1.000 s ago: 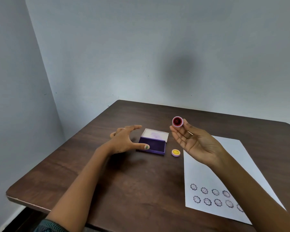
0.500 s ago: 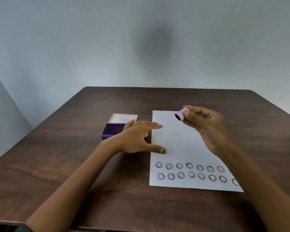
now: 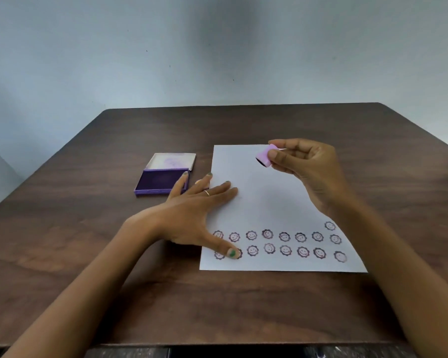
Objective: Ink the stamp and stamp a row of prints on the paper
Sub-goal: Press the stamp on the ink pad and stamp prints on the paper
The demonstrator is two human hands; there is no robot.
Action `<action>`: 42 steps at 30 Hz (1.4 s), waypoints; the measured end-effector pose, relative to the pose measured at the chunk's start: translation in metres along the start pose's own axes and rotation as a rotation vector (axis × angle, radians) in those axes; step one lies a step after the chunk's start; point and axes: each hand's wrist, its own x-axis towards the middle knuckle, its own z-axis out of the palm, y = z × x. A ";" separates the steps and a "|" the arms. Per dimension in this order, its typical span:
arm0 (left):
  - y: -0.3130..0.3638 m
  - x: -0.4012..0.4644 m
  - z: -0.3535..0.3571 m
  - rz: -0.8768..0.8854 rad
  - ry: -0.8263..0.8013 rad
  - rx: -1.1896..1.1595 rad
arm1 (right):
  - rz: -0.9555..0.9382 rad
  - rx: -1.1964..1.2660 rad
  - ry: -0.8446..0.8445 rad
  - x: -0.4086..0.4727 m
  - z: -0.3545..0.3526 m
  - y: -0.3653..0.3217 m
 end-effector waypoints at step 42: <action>0.026 0.006 0.012 0.093 0.035 -0.069 | -0.026 -0.627 -0.073 -0.080 -0.043 -0.008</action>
